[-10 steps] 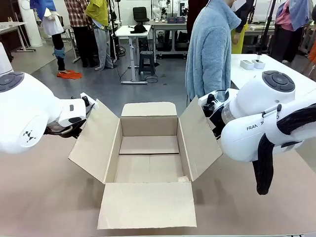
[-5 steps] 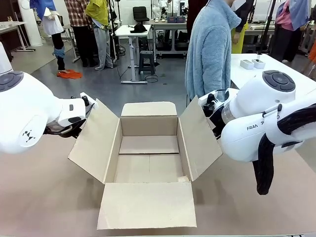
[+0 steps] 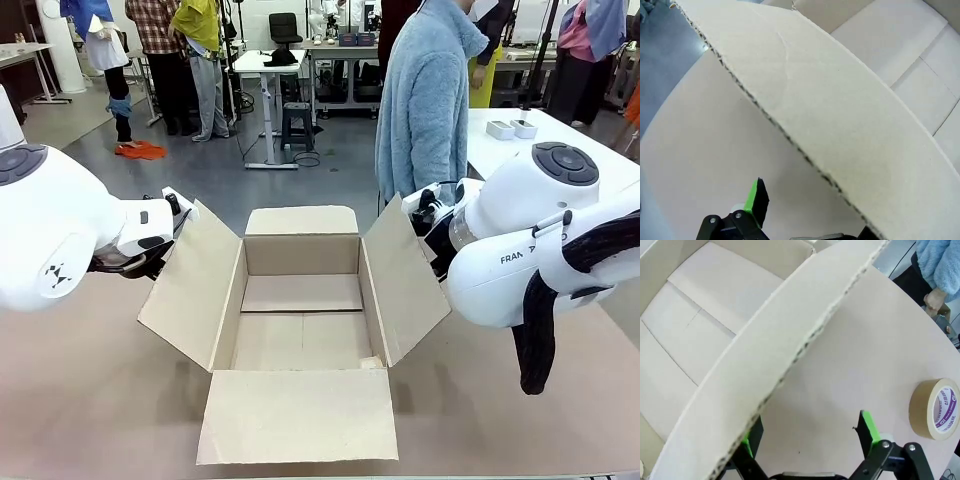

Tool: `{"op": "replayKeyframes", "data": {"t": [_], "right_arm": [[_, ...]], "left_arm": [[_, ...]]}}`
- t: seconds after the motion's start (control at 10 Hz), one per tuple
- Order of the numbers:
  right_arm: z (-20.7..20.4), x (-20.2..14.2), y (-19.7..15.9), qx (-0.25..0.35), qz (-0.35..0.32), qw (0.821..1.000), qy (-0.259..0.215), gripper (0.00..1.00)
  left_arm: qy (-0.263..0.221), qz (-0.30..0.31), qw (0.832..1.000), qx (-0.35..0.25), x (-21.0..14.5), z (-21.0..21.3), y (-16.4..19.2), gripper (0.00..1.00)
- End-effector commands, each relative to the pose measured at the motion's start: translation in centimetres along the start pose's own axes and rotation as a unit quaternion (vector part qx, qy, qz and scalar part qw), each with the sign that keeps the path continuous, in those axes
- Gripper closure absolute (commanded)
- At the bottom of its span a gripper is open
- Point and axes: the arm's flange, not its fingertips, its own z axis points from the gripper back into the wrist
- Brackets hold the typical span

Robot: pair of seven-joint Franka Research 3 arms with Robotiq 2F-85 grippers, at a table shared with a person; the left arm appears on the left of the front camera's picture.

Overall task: Wrap the clocks to prevent damage.
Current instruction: Open the side flaps of the Package Box.

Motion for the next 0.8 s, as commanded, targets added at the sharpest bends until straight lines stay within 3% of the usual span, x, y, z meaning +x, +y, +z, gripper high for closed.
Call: {"op": "replayKeyframes", "data": {"t": [0.0,0.5,0.7], "right_arm": [[0.0,0.0,0.0,0.0,0.0,1.0,0.0,0.0],[0.0,0.0,0.0,0.0,0.0,1.0,0.0,0.0],[3.8,2.4,-0.3,-0.003,0.003,1.0,0.017,0.0]], "left_arm": [[0.0,0.0,1.0,0.0,0.0,0.0,0.0,0.0],[0.0,0.0,1.0,0.0,0.0,0.0,0.0,0.0],[0.044,-0.026,0.999,-0.004,2.7,3.4,1.9,0.0]]}}
